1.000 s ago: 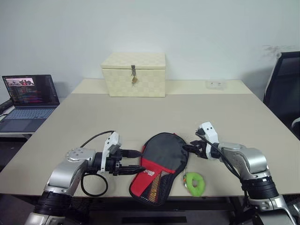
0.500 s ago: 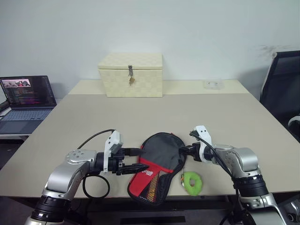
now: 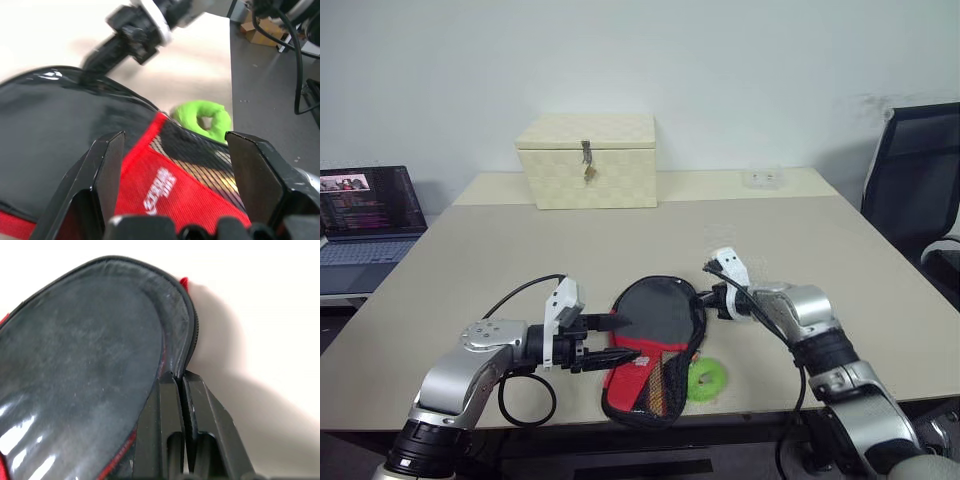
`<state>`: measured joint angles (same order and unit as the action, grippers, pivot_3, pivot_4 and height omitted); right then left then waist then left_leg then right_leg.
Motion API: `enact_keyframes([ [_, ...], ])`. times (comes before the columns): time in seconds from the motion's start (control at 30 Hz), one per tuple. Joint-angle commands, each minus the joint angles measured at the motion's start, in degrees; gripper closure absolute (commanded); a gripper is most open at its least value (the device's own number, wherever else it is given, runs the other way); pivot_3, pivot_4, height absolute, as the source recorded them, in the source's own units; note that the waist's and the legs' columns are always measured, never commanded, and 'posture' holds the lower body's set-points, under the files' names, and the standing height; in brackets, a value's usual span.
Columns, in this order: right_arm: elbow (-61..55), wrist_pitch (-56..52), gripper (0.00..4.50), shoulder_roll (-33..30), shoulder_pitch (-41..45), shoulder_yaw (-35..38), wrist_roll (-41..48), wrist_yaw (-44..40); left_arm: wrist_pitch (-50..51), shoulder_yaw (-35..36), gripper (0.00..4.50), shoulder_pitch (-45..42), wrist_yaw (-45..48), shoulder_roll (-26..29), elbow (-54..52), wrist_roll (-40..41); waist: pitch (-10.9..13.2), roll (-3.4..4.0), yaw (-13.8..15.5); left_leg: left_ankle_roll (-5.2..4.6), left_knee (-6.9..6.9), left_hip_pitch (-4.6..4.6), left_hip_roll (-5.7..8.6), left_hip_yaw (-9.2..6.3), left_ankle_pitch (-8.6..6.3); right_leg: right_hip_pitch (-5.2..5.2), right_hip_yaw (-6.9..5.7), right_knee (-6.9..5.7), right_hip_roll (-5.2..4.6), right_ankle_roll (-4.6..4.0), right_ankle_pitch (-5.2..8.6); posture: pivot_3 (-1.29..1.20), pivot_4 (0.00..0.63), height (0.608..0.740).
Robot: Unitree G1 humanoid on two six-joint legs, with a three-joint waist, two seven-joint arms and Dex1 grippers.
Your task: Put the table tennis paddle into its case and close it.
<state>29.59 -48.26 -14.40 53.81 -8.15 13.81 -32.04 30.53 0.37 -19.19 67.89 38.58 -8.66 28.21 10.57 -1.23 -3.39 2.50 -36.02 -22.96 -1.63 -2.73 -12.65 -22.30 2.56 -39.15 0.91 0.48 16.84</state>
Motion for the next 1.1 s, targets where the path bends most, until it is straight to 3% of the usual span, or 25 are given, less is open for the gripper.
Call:
enact_keyframes([
  [0.03,4.77,6.15,4.48,1.10,4.90,0.06,-2.06,-1.46,-1.13,0.59,1.02,-0.49,-0.24,0.65,-1.20,0.51,0.01,0.01,0.10,0.00,0.01,-0.02,-0.01,-0.02,0.00,0.00,-0.01,0.02,0.00,-0.08,-0.04,0.00,0.150,0.740],
  [0.4,16.57,13.29,4.48,4.02,9.83,-0.06,-6.32,-4.44,-2.20,-0.13,1.02,-1.34,-0.27,0.26,0.03,-0.27,0.03,0.02,0.04,0.01,0.06,-0.04,-0.03,-0.03,-0.01,-0.03,-0.02,0.03,-0.04,-0.23,-0.13,0.00,0.150,0.740],
  [0.5,17.70,14.07,3.89,4.50,10.37,1.06,-6.15,-4.00,-2.82,-0.64,1.02,-2.19,-0.14,-0.10,0.94,-0.74,0.03,0.02,0.04,0.01,0.06,-0.02,-0.03,-0.03,0.00,-0.03,-0.02,0.00,-0.02,-0.25,-0.14,0.00,0.150,0.740],
  [0.63,15.70,13.61,2.54,5.29,10.67,2.37,-5.37,-3.98,-4.78,-1.64,1.02,-4.34,0.16,-0.72,3.52,-1.80,0.04,0.03,0.06,0.01,0.07,-0.04,-0.03,-0.01,-0.01,-0.04,-0.02,0.02,-0.01,-0.25,-0.14,0.00,0.150,0.740],
  [0.77,5.71,9.84,1.23,4.71,9.37,4.95,-3.06,-3.31,-9.06,-3.24,1.02,-7.34,0.14,-2.21,8.50,-4.57,0.11,0.11,0.17,0.01,0.06,-0.11,-0.04,-0.05,0.00,-0.08,-0.05,0.03,-0.03,-0.25,-0.14,0.00,0.150,0.740],
  [0.87,-10.09,3.58,0.17,0.56,3.23,5.53,-0.56,-5.59,-14.64,-5.41,1.02,-12.44,-0.32,-5.44,16.28,-8.22,0.11,0.11,0.71,0.01,0.06,-0.14,-0.02,-0.07,-0.01,-0.08,-0.07,0.04,-0.05,-0.25,-0.14,0.00,0.150,0.740],
  [1.1,-41.18,-11.20,0.04,-9.52,-14.56,8.98,7.02,-6.25,-28.58,-8.82,1.02,-25.06,3.62,-12.19,40.34,-14.62,0.12,0.11,2.31,0.01,-0.09,-0.51,0.18,-0.28,0.00,-0.22,-0.22,0.12,-0.10,-0.17,-0.14,0.00,0.150,0.740],
])
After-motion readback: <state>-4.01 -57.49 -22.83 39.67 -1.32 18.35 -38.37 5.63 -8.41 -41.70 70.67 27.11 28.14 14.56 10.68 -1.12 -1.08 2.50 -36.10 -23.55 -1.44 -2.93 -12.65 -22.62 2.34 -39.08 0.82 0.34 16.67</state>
